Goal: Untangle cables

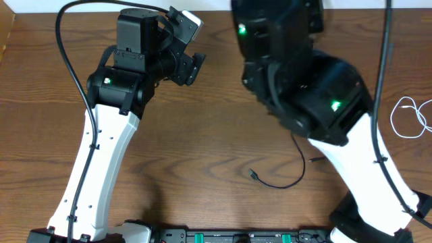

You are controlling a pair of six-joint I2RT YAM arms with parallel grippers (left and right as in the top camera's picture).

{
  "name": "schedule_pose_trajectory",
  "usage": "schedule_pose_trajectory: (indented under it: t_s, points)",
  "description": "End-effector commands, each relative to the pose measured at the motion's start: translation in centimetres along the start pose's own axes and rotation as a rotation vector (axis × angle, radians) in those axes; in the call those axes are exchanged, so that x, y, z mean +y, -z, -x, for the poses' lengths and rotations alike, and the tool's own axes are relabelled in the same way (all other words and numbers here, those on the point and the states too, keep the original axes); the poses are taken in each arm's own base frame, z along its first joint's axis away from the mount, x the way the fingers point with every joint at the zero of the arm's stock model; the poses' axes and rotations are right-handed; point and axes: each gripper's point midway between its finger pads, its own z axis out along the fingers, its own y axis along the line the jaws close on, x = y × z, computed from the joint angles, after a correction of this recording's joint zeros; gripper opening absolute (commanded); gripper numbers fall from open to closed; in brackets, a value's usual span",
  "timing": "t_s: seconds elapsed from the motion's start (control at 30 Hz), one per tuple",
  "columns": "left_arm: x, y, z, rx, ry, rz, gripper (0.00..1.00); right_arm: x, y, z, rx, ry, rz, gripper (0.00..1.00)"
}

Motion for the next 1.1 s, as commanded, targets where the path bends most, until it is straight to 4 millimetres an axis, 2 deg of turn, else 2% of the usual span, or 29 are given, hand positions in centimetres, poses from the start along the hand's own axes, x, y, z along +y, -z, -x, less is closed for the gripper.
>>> schedule_pose_trajectory:
  t_s: [0.0,0.07,0.13,0.23,0.27,0.4,0.53,0.73,0.8,0.87,1.0,1.03,1.07]
  points:
    - [0.0,0.2,0.3,-0.012,-0.006,-0.009,0.76,-3.5,-0.4,-0.3,0.026,0.035,-0.121,0.01]
    - [0.0,0.2,0.3,-0.013,-0.006,-0.009,0.76,-4.3,-1.3,-1.9,0.073,0.023,-0.141,0.01]
    - [0.0,0.2,0.3,-0.013,-0.006,-0.009,0.76,-4.6,-2.9,-4.5,0.155,0.024,-0.094,0.01]
    - [-0.2,0.2,0.4,-0.017,-0.006,-0.019,0.76,-6.1,-6.0,-9.5,0.324,-0.066,-0.043,0.01]
    - [-0.6,0.2,0.5,-0.025,-0.006,-0.040,0.76,-6.8,-7.4,-12.0,0.416,-0.127,-0.023,0.01]
    - [-1.3,0.2,0.7,-0.039,-0.006,-0.084,0.76,-6.5,-10.4,-17.5,0.610,-0.111,0.027,0.01]
    - [-1.3,0.2,0.7,-0.037,-0.005,-0.084,0.76,-3.9,-12.4,-22.1,0.757,-0.057,0.021,0.01]
    - [-1.4,0.2,0.5,-0.028,-0.003,-0.087,0.76,4.1,-15.6,-30.4,0.980,0.031,0.150,0.01]
    - [-1.4,0.2,0.4,-0.026,-0.002,-0.087,0.76,5.4,-15.7,-31.6,1.005,0.059,0.159,0.01]
    - [-1.4,0.2,0.5,-0.028,-0.003,-0.087,0.76,6.4,-15.5,-31.3,0.990,0.069,0.176,0.01]
    - [-1.4,0.2,0.5,-0.028,-0.003,-0.087,0.76,6.1,-14.5,-27.9,0.901,0.054,0.211,0.01]
    - [-1.4,0.2,0.5,-0.028,-0.003,-0.087,0.76,5.3,-13.5,-25.8,0.852,0.037,0.224,0.01]
    - [-1.4,0.2,0.5,-0.028,-0.003,-0.087,0.76,4.7,-12.9,-24.7,0.828,0.025,0.228,0.01]
